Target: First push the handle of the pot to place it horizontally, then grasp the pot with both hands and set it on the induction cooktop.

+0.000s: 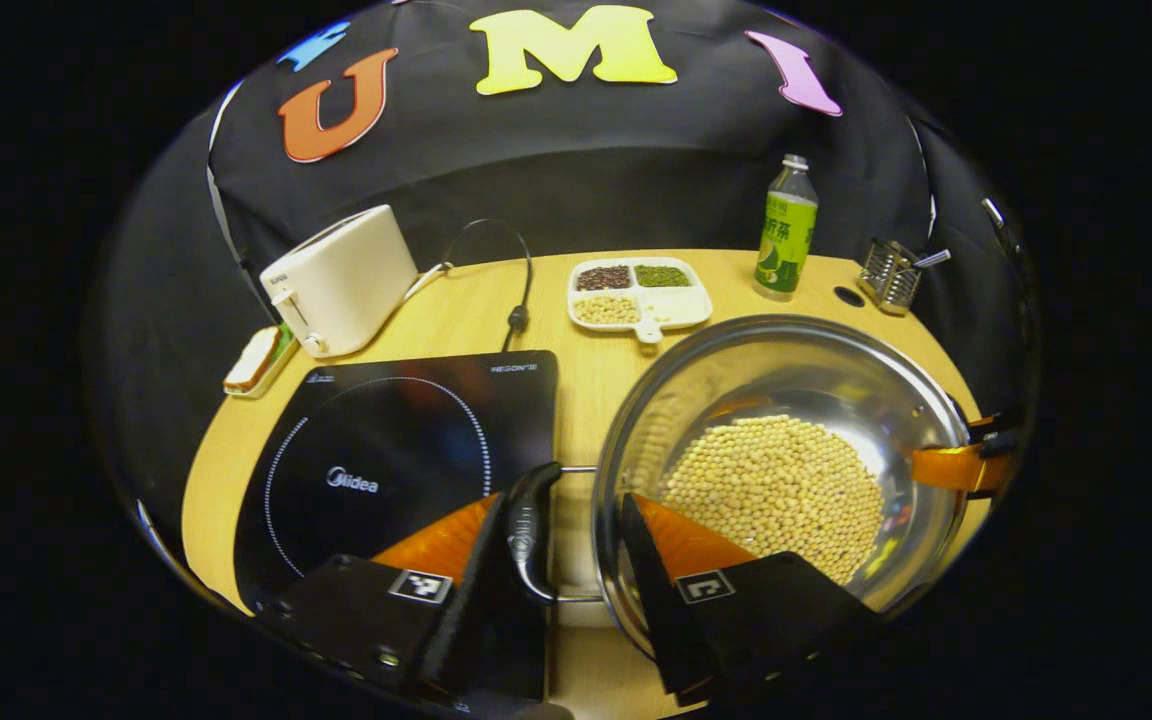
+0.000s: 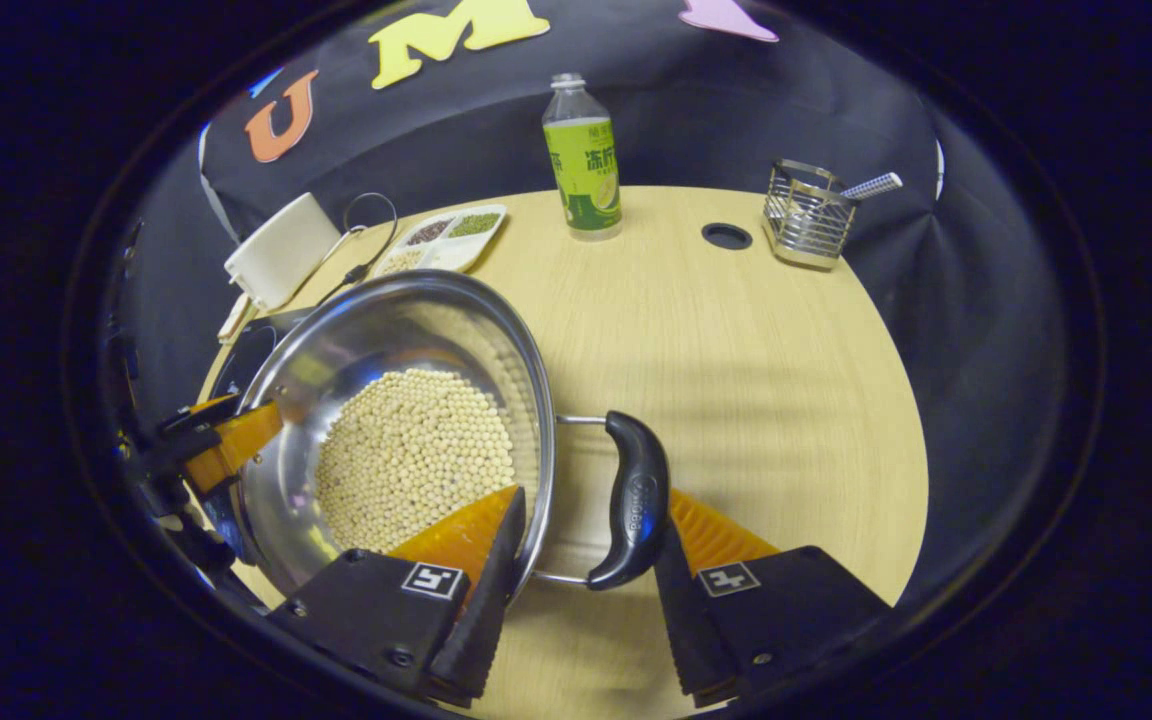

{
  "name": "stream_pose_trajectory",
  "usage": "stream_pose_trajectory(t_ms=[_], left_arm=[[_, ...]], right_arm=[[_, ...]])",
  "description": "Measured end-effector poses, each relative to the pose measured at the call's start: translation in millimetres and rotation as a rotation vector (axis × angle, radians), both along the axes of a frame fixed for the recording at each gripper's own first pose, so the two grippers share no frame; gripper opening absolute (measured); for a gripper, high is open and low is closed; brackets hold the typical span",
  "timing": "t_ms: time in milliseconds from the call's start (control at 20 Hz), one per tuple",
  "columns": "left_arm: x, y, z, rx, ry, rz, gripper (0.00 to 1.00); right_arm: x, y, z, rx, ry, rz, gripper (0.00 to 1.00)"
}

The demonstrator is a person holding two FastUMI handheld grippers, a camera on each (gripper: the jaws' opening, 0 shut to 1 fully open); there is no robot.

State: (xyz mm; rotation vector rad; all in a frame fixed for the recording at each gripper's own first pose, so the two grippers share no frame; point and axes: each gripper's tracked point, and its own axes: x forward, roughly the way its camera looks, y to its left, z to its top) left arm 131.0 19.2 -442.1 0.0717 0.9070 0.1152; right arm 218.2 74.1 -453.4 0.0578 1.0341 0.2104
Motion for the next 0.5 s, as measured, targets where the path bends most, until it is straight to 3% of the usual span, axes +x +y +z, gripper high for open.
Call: stream_pose_trajectory(t_ms=[50,150,200,250,300,350,500], left_arm=[[-1.0,-0.7,-1.2,0.005,0.019,0.001,0.66],[-2.0,1.4,-1.6,0.004,0.025,0.018,0.65],[-0.6,1.0,0.8,-0.002,0.027,0.024,0.75],[-2.0,-0.3,0.4,-0.015,0.04,0.031,0.63],[-0.6,-0.2,0.2,-0.022,0.045,0.023,0.73],[-1.0,0.0,0.9,-0.035,0.053,0.014,0.61],[-1.5,8.6,11.4,-0.069,0.021,0.005,0.6]], right_arm=[[-0.1,-0.1,1.0,0.002,0.007,-0.009,0.66],[0.1,0.5,-0.3,-0.004,0.014,-0.014,0.63],[-1.0,0.3,0.4,-0.004,0.012,-0.02,0.62],[-3.1,0.3,0.8,-0.006,0.026,-0.025,0.6],[-4.8,-0.6,4.6,0.002,0.024,-0.036,0.58],[-7.2,-0.7,7.3,0.003,0.019,-0.045,0.58],[-17.3,0.3,32.3,-0.014,-0.027,-0.063,0.56]])
